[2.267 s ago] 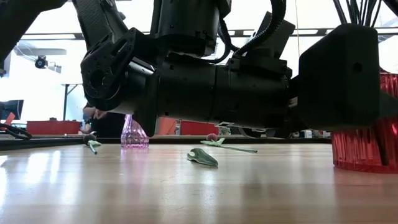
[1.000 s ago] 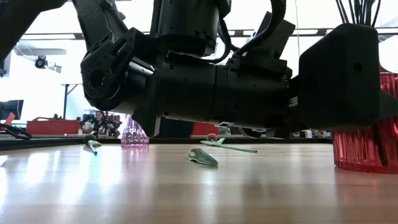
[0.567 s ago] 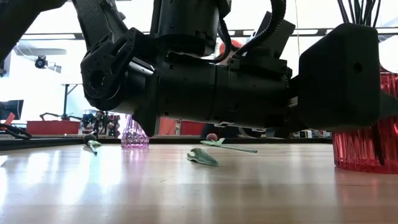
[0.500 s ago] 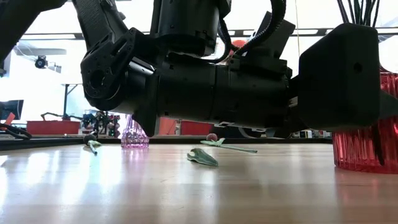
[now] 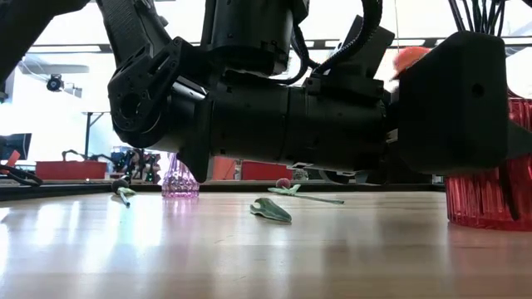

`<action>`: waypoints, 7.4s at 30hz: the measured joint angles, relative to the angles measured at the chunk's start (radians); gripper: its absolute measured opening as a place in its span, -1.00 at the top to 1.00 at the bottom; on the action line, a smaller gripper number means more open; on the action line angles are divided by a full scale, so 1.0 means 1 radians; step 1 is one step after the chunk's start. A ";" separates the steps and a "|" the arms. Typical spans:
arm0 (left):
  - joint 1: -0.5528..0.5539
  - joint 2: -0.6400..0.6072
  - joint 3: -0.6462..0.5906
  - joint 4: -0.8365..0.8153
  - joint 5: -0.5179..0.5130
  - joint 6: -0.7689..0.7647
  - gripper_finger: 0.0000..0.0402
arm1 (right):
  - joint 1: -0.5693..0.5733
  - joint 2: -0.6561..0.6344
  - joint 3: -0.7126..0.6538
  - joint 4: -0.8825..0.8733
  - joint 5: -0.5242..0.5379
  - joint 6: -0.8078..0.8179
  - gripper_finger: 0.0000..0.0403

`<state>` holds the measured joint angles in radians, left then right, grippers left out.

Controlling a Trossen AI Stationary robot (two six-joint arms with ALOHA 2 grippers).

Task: Sort flowers into vase by color
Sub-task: Put the top white flowers into the red vase, then put the black flower into the purple vase

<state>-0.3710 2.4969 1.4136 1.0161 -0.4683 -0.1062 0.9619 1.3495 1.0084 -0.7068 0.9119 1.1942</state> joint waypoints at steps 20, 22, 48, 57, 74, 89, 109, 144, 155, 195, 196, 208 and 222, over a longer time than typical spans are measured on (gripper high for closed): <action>0.000 0.000 0.000 0.000 0.000 0.000 -0.75 | 0.002 -0.010 0.072 0.000 -0.028 -0.040 -0.02; -0.001 0.000 0.000 0.000 0.000 0.000 -0.75 | 0.002 -0.013 0.078 -0.002 -0.036 -0.042 -0.07; -0.004 -0.001 0.000 0.000 0.000 0.000 -0.75 | 0.002 -0.020 0.333 -0.415 -0.277 0.115 -0.24; -0.005 -0.011 0.000 0.003 0.000 0.000 -0.75 | 0.002 -0.020 0.364 -0.440 -0.336 0.121 -0.24; -0.017 -0.119 -0.023 -0.121 -0.001 0.019 -0.75 | 0.002 -0.067 0.378 -0.478 -0.443 0.201 -0.22; -0.064 -0.524 -0.351 -0.372 -0.151 -0.066 -0.75 | 0.002 -0.160 0.378 -0.519 -0.529 0.254 -0.22; -0.078 -1.115 -0.609 -1.641 -0.171 -1.255 -0.75 | 0.002 -0.217 0.378 -0.516 -0.612 0.300 -0.22; 0.633 -1.127 -0.739 -1.807 -0.063 -1.055 -0.54 | 0.013 -0.165 0.377 -0.499 -0.867 0.314 -0.16; 0.701 -1.126 -0.843 -1.713 -0.016 -1.009 -0.23 | 0.013 -0.167 0.377 -0.477 -0.859 0.317 -0.16; 0.753 -1.153 -0.786 -1.872 -0.140 -0.970 1.00 | 0.013 -0.166 0.377 -0.462 -0.831 0.323 -0.16; 0.753 -1.159 -0.761 -1.917 -0.153 -0.971 1.00 | 0.013 -0.166 0.377 -0.462 -0.831 0.323 -0.16; 0.735 -1.424 -0.484 -2.123 -0.286 -0.823 1.00 | 0.013 -0.166 0.377 -0.462 -0.806 0.323 -0.16; 0.302 -1.781 -0.551 -1.439 -0.425 -0.265 1.00 | 0.013 -0.166 0.377 -0.461 -0.777 0.314 -0.16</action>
<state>-0.0687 0.7160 0.8626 -0.4233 -0.8933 -0.3716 0.9746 1.1839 1.3857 -1.1683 0.1346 1.5080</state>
